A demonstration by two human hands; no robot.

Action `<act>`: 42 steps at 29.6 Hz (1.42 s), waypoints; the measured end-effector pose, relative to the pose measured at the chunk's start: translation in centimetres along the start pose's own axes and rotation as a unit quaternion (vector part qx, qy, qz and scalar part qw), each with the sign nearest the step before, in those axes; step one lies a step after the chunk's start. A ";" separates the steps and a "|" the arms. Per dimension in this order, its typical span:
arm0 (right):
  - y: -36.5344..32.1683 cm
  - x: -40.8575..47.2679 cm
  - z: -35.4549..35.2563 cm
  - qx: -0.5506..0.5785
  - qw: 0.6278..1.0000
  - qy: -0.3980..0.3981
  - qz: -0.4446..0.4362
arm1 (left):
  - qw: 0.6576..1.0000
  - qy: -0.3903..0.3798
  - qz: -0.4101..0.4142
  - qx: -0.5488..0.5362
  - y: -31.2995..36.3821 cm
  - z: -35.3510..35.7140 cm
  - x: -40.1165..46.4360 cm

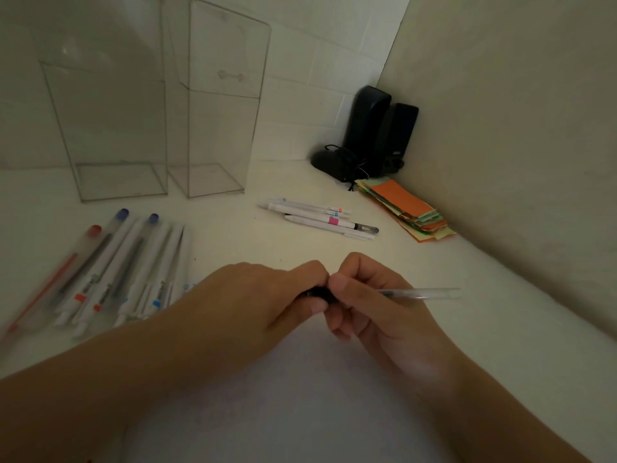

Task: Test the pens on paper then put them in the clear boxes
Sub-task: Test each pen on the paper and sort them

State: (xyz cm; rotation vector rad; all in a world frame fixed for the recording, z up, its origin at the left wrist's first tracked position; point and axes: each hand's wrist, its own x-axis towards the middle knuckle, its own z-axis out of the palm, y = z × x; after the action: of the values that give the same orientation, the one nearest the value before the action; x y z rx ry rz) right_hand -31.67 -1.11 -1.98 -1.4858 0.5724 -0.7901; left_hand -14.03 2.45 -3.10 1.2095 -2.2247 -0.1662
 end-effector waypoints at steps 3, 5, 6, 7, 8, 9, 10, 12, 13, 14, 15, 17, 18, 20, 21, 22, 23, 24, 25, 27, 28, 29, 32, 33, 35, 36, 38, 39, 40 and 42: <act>-0.2 0.2 -0.2 -0.014 1.000 0.012 0.001 | 1.000 -0.011 -0.010 -0.024 0.0 0.1 -0.1; -0.2 0.4 -1.0 -0.001 0.998 0.069 0.014 | 0.998 -0.018 -0.052 -0.022 0.2 0.1 -0.2; -0.3 0.5 -1.5 0.008 0.995 0.102 0.021 | 0.997 -0.019 -0.076 -0.007 0.1 0.2 -0.3; -0.3 0.6 -1.9 0.012 0.990 0.134 0.027 | 0.995 -0.018 -0.092 0.012 0.1 0.2 -0.3; -0.2 0.7 -2.3 0.008 0.985 0.168 0.035 | 0.994 -0.021 -0.102 0.034 -0.1 0.3 -0.2; 0.0 0.8 -2.5 -0.008 0.979 0.201 0.044 | 0.992 -0.028 -0.106 0.058 -0.3 0.4 -0.2; 0.1 0.9 -2.6 -0.041 0.971 0.229 0.051 | 0.990 -0.040 -0.108 0.082 -0.5 0.5 -0.1; 0.3 1.0 -2.4 -0.144 0.955 0.252 0.061 | 0.985 -0.068 -0.115 0.112 -0.8 0.5 0.0; 0.4 1.0 -2.3 -0.186 0.949 0.247 0.064 | 0.982 -0.083 -0.119 0.118 -0.9 0.5 0.0; 0.4 1.1 -2.2 -0.211 0.945 0.238 0.068 | 0.981 -0.094 -0.119 0.123 -0.9 0.5 -0.1; 0.4 1.1 -2.2 -0.224 0.945 0.227 0.069 | 0.980 -0.096 -0.118 0.127 -0.9 0.5 0.0; 0.5 1.1 -2.2 -0.241 0.946 0.209 0.066 | 0.980 -0.096 -0.117 0.130 -0.9 0.5 -0.1; 0.5 1.1 -2.2 -0.250 0.944 0.206 0.058 | 0.979 -0.097 -0.118 0.135 -1.0 0.5 -0.1; 0.7 1.2 -2.2 -0.268 0.937 0.219 0.036 | 0.978 -0.097 -0.121 0.141 -0.8 0.5 -0.1; 0.8 1.2 -2.2 -0.279 0.932 0.229 0.028 | 0.977 -0.101 -0.124 0.141 -0.8 0.5 -0.1; 0.9 1.3 -2.2 -0.288 0.928 0.236 0.023 | 0.977 -0.100 -0.128 0.138 -0.8 0.5 -0.1; 1.0 1.4 -2.2 -0.292 0.926 0.240 0.019 | 0.977 -0.095 -0.127 0.140 -0.8 0.5 -0.1; 1.1 1.5 -2.1 -0.294 0.925 0.241 0.015 | 0.978 -0.091 -0.124 0.142 -0.8 0.5 0.0; 1.2 1.5 -2.1 -0.297 0.924 0.241 0.012 | 0.978 -0.090 -0.125 0.141 -0.7 0.5 0.0; 1.3 1.6 -2.0 -0.309 0.921 0.239 0.001 | 0.978 -0.094 -0.131 0.131 -0.8 0.5 -0.1; 1.4 1.6 -2.0 -0.314 0.919 0.237 -0.004 | 0.978 -0.092 -0.131 0.130 -0.8 0.5 0.0; 1.4 1.6 -2.1 -0.318 0.918 0.236 -0.008 | 0.979 -0.093 -0.125 0.134 -0.8 0.5 0.0; 1.5 1.6 -2.1 -0.317 0.918 0.239 -0.017 | 0.979 -0.092 -0.125 0.134 -0.8 0.5 -0.1; 1.5 1.6 -2.1 -0.316 0.918 0.240 -0.017 | 0.979 -0.089 -0.122 0.136 -0.9 0.5 -0.1; 1.6 1.6 -2.1 -0.324 0.917 0.234 -0.015 | 0.979 -0.089 -0.115 0.143 -0.9 0.5 -0.1; 1.7 1.6 -2.1 -0.331 0.915 0.231 -0.015 | 0.980 -0.085 -0.117 0.139 -0.9 0.6 -0.1; 1.8 1.5 -2.1 -0.343 0.911 0.229 -0.019 | 0.979 -0.086 -0.126 0.134 -0.9 0.6 -0.1; 1.8 1.5 -2.1 -0.345 0.910 0.231 -0.021 | 0.979 -0.087 -0.124 0.133 -0.9 0.6 -0.1; 1.8 1.5 -2.1 -0.344 0.910 0.232 -0.020 | 0.980 -0.087 -0.117 0.137 -1.0 0.6 -0.1; 1.7 1.5 -2.1 -0.341 0.911 0.231 -0.016 | 0.980 -0.085 -0.108 0.143 -1.0 0.6 -0.1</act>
State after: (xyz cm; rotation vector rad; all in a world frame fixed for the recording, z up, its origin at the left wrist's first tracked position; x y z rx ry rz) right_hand -32.17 -3.72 -3.58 -1.9494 1.2833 -1.0369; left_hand -13.56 1.84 -4.03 1.6507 -2.3163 -0.0355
